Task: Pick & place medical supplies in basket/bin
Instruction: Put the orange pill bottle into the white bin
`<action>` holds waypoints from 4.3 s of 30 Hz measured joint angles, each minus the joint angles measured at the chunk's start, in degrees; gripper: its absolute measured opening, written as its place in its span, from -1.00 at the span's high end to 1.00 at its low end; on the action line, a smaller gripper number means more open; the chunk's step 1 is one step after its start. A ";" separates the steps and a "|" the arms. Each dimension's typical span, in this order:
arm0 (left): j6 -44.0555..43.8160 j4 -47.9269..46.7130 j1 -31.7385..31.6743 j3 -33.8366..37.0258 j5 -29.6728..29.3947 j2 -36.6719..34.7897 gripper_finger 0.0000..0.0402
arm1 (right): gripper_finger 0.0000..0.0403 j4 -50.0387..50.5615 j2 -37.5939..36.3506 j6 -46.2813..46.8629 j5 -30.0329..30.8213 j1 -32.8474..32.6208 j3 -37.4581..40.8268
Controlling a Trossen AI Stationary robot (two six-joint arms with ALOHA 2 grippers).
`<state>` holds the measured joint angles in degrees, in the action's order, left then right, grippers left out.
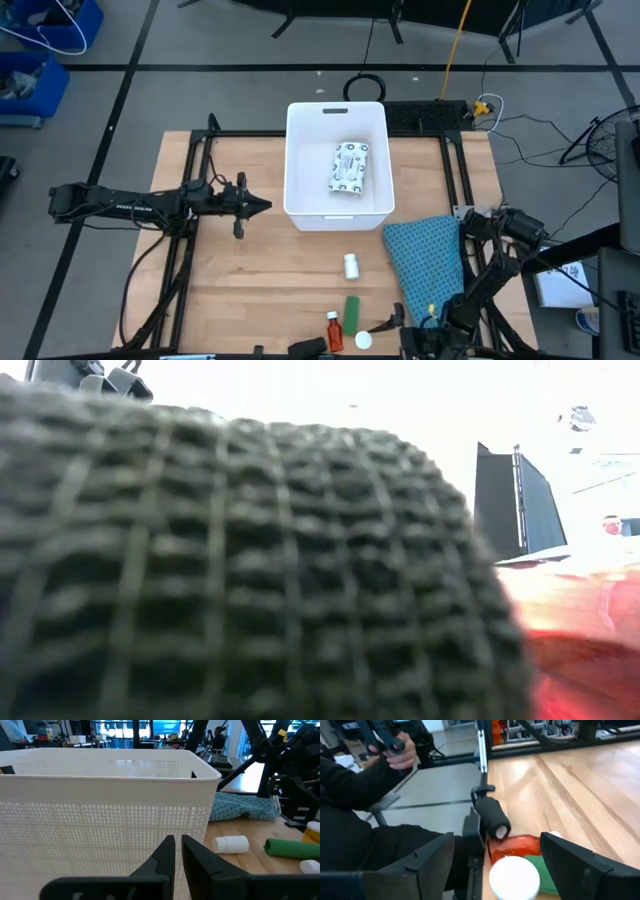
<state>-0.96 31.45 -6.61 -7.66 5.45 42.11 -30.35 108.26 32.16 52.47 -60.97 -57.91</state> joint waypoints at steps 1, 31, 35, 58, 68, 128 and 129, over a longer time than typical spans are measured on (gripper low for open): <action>-0.01 0.00 0.00 0.00 0.00 0.00 0.83 | -0.44 -0.52 0.38 -0.05 0.08 -0.16 0.00; -0.98 -1.23 0.00 0.04 0.48 0.00 0.82 | -0.47 -1.54 5.50 0.33 -3.47 3.56 0.02; -0.82 -1.19 0.00 0.04 0.48 -0.02 0.82 | -0.47 -1.19 5.50 1.06 -3.52 3.56 0.02; 1.39 -1.15 0.00 0.04 -2.49 0.00 0.82 | -0.29 0.92 10.50 1.58 -5.89 6.24 -0.92; 2.57 -1.19 0.00 0.04 -2.60 0.00 0.82 | 0.22 5.03 5.44 -8.29 -5.17 6.65 -0.76; 26.34 4.34 -0.07 0.00 -11.52 -0.02 0.82 | 0.15 46.22 -7.94 -52.06 -75.16 92.95 -34.59; 26.34 4.34 -0.07 0.00 -11.50 -0.02 0.82 | 0.15 46.42 -6.27 -52.95 -75.17 92.85 -34.52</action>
<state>25.38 35.79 -6.68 -7.66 -6.04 42.09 16.06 101.99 -20.78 -22.70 31.88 -92.43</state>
